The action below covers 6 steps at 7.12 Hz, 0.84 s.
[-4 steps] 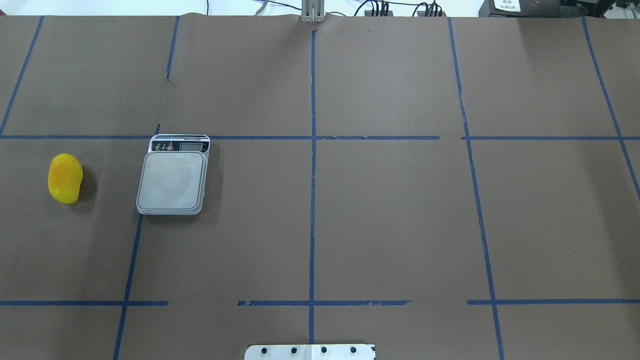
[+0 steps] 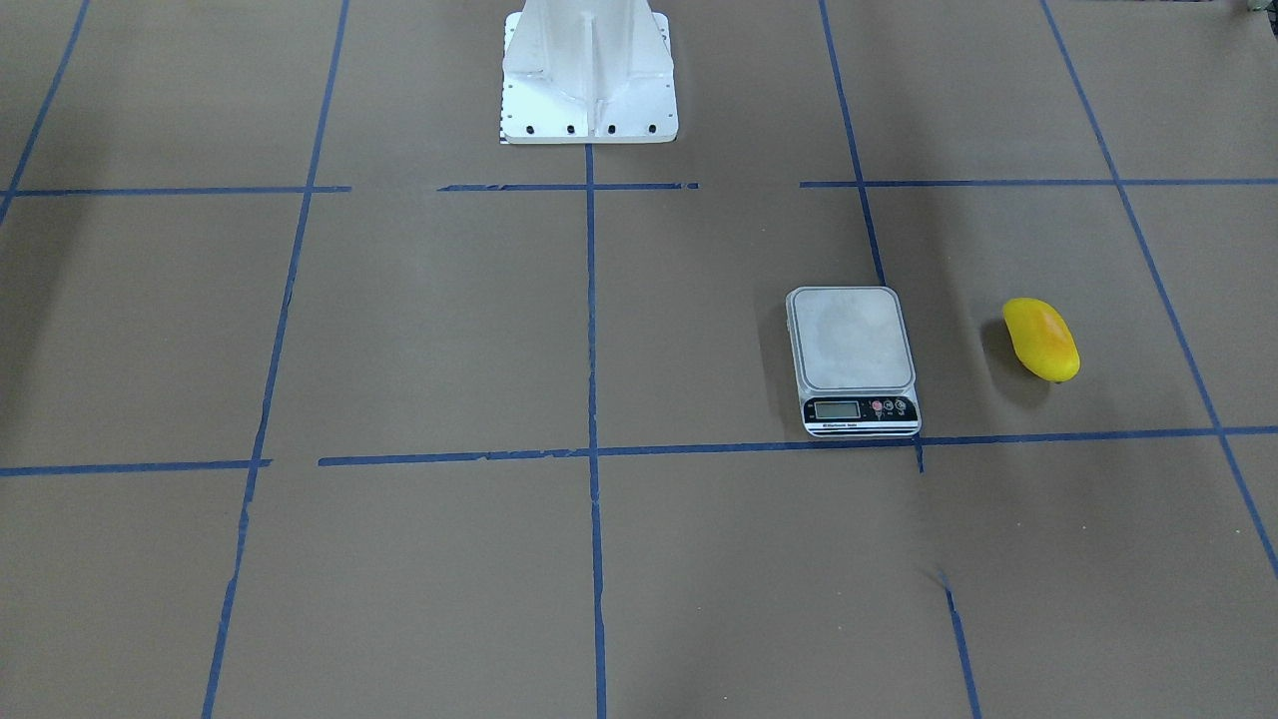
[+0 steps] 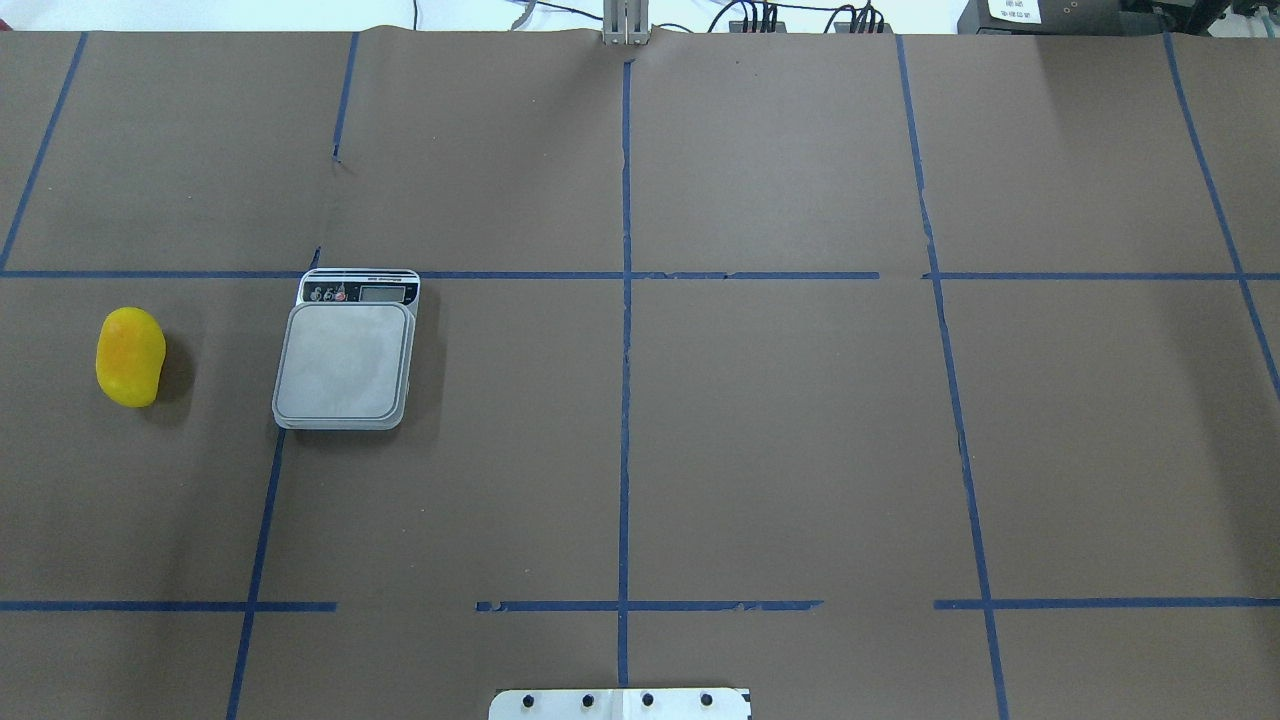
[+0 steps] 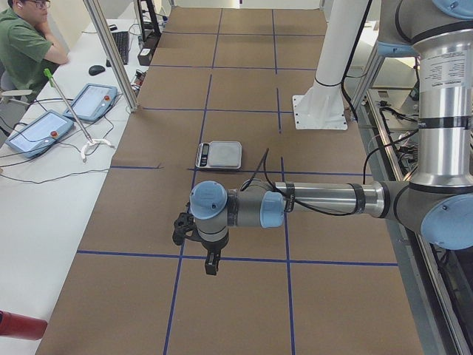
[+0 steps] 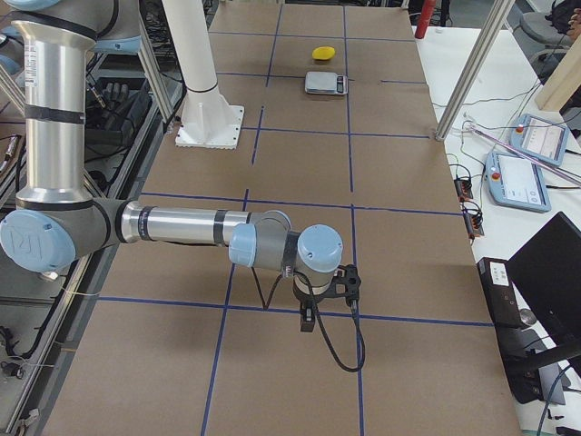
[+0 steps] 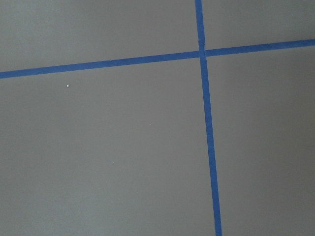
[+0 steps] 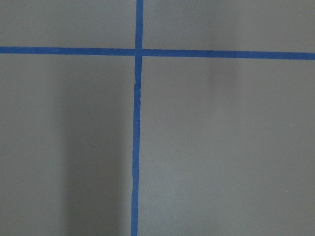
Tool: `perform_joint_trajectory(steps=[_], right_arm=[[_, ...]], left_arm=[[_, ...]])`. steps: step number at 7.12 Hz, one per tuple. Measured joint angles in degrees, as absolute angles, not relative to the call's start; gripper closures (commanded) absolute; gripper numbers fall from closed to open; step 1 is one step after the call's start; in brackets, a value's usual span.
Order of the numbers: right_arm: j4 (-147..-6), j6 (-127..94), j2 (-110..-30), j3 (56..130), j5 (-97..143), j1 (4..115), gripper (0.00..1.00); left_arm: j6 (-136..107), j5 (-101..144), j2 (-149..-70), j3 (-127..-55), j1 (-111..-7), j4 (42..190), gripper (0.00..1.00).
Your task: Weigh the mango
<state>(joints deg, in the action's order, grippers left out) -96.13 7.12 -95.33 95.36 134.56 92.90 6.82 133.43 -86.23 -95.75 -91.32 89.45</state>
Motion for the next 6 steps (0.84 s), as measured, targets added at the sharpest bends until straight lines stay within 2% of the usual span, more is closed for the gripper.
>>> perform_joint_trajectory(steps=[2, 6], right_arm=[[-96.11, 7.12, -95.3, 95.36, 134.56, 92.9, 0.0], [-96.15, 7.12, -95.3, 95.36, 134.56, 92.9, 0.0]], left_arm=[[-1.71, 133.57, -88.35, -97.35, -89.12, 91.16, 0.0], [-37.54, 131.9, -88.26, -98.77, -70.15, 112.47, 0.0]])
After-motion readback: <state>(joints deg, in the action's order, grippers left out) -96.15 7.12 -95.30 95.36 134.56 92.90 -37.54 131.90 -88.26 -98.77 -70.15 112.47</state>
